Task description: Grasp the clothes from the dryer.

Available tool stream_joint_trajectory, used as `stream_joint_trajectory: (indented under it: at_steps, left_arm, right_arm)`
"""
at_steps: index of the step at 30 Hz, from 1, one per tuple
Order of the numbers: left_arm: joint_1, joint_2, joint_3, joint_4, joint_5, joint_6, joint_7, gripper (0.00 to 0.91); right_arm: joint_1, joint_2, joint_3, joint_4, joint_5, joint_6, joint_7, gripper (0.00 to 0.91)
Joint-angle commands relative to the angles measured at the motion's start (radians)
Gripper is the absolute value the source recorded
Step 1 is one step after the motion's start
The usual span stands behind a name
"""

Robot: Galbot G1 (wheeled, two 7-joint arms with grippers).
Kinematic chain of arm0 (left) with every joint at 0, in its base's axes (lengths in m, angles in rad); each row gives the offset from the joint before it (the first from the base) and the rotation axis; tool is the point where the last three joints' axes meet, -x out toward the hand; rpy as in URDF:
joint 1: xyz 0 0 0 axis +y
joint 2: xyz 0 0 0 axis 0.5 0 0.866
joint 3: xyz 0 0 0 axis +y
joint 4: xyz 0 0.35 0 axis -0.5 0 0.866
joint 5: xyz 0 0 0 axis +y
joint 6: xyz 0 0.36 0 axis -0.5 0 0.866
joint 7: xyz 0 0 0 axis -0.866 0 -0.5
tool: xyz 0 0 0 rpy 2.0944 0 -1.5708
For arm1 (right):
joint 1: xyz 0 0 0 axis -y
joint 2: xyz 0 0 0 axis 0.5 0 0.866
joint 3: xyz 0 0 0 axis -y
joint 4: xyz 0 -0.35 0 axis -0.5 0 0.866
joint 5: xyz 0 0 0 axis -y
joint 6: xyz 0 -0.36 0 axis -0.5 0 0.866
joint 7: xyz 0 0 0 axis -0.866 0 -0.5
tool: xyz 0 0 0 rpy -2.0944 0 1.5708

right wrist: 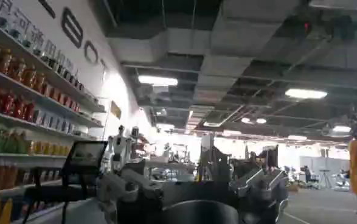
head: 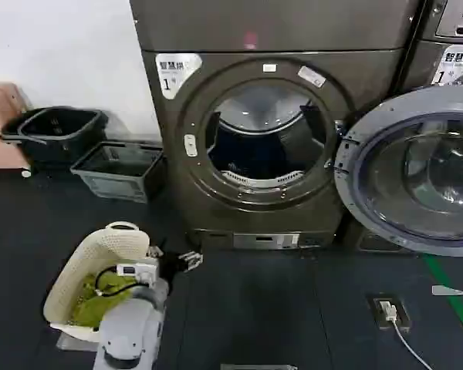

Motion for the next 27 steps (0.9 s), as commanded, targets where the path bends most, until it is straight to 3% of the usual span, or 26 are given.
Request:
stream_joint_trajectory:
  at_steps: [1, 6, 15, 27]
  left_arm:
    - [0.004, 0.002, 0.001, -0.006, 0.011, 0.049, 0.006, 0.907]
    - [0.008, 0.002, 0.005, -0.004, 0.032, 0.049, 0.015, 0.907]
    - [0.022, 0.009, 0.01, -0.029, 0.035, 0.049, 0.012, 0.907]
    - [0.027, 0.017, 0.011, -0.037, 0.03, 0.049, 0.014, 0.907]
  right_arm:
    - [-0.001, -0.005, -0.022, -0.041, 0.017, 0.125, 0.056, 0.907]
    - [-0.011, 0.004, -0.026, -0.048, 0.005, 0.135, 0.048, 0.907]
    - [-0.019, 0.005, -0.026, -0.04, 0.022, 0.091, 0.099, 0.907]
    - [-0.019, 0.006, -0.029, -0.023, 0.058, 0.073, 0.111, 0.907]
